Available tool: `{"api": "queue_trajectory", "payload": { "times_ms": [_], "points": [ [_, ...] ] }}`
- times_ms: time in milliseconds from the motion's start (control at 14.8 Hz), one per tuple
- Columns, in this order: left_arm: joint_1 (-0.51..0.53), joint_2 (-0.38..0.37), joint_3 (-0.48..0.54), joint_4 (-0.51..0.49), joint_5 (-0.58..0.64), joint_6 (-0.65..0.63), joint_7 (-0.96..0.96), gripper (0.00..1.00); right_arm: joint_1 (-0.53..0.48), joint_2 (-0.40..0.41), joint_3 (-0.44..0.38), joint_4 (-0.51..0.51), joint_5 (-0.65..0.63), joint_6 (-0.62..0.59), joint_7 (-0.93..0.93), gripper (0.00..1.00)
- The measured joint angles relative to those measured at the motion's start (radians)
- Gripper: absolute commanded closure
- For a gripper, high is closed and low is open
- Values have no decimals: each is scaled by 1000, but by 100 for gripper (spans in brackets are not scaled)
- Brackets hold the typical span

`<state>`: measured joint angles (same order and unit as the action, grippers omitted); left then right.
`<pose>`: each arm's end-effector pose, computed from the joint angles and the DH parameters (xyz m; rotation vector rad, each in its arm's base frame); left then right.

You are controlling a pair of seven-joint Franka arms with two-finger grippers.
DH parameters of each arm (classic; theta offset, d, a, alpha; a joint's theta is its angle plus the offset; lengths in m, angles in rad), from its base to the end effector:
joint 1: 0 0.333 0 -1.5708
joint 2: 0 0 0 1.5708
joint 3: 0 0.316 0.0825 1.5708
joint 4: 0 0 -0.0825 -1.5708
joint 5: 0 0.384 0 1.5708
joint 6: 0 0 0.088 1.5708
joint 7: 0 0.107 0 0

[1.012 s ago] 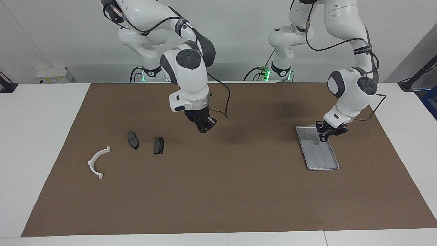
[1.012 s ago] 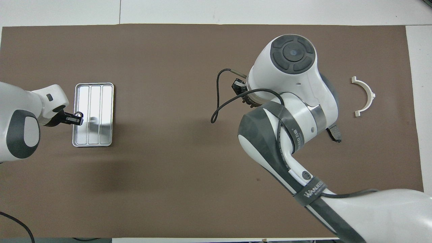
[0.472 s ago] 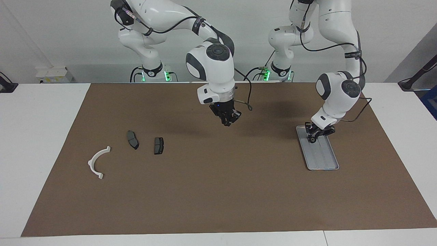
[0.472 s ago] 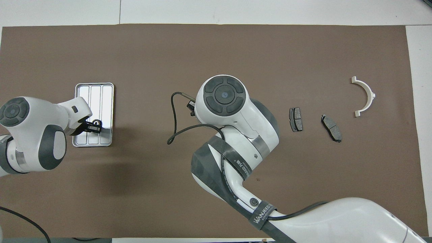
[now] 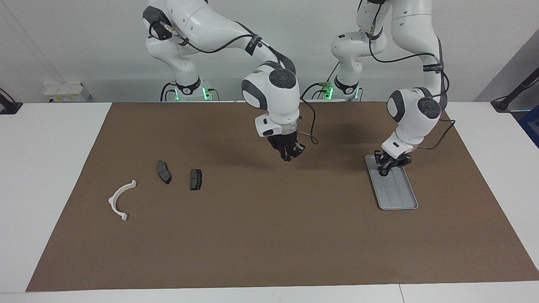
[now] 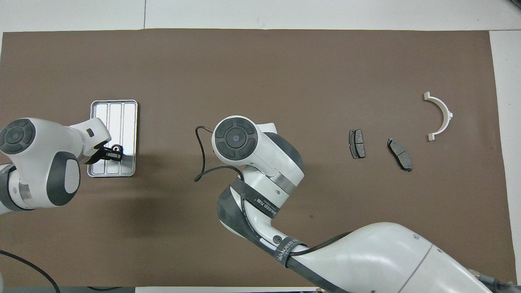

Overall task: Pick bearing gear from pile to tray
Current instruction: 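Lower the bearing into the tray while the right gripper carries the gear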

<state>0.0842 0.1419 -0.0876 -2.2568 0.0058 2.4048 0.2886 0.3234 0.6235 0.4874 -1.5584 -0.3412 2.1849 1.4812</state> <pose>0.5355 -0.0017 0.3010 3.1000 -0.4612 0.0122 0.5314 0.4627 0.3210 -2.9434 0.8685 -0.0703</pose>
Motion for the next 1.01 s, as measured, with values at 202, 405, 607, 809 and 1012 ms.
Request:
{"api": "queue_trajectory", "payload": {
  "times_ms": [202,405,607,809,1012],
  "points": [
    [3,-2,6,0,0,-5,16,100,-1,47,-6,3,-21,49,0,100],
    [3,-2,10,0,0,-5,21,100,-8,49,-16,5,-33,67,0,100],
    [3,-2,10,0,0,-4,21,0,-13,50,-16,-1,-34,90,0,100],
    [3,-5,10,22,0,-45,22,0,-15,50,-21,-18,-35,118,0,100],
    [3,-14,10,178,2,-233,26,0,-15,50,-21,-18,-36,118,0,84]
  ]
}}
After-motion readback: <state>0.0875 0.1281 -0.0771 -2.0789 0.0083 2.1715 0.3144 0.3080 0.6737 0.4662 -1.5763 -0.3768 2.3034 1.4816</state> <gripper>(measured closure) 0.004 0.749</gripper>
